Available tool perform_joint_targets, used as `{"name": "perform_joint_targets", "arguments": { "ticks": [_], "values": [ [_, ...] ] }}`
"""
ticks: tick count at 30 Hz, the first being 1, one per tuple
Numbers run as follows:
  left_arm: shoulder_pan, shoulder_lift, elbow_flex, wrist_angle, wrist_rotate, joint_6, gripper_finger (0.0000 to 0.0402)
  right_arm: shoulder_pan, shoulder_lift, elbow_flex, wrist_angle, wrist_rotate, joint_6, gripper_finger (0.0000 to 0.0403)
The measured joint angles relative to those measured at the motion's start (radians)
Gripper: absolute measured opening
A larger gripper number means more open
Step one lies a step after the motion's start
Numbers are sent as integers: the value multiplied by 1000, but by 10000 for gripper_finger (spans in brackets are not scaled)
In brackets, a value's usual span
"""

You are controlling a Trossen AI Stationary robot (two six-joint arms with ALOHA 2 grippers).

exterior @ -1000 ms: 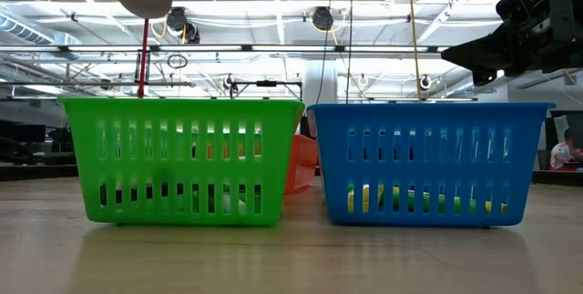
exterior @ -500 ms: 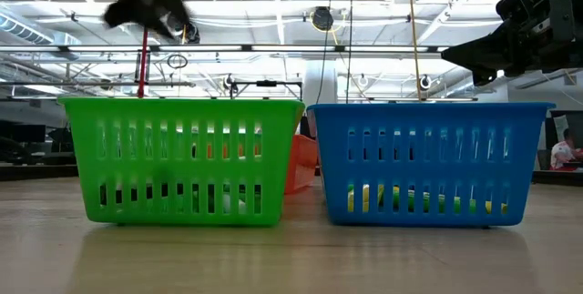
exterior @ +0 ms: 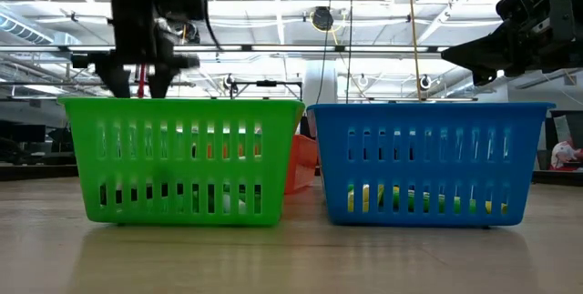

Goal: Pick & Place Markers
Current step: Put the purple highlighter pen into the orange basket

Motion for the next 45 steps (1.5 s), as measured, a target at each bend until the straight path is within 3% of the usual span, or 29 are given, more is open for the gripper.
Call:
{"name": "perform_joint_targets", "arguments": {
  "ticks": [7, 18, 26, 34, 45],
  "values": [
    [102, 150, 0, -14, 66, 78, 241, 0, 0, 0, 0, 0, 0, 8],
    [146, 304, -47, 26, 96, 84, 241, 0, 0, 0, 0, 0, 0, 8],
    [173, 292, -146, 234, 109, 127, 241, 0, 0, 0, 0, 0, 0, 8],
    [139, 294, -151, 238, 31, 195, 241, 0, 0, 0, 0, 1, 0, 8],
    [44, 241, -154, 210, 21, 48, 241, 0, 0, 0, 0, 0, 0, 8]
  ]
}}
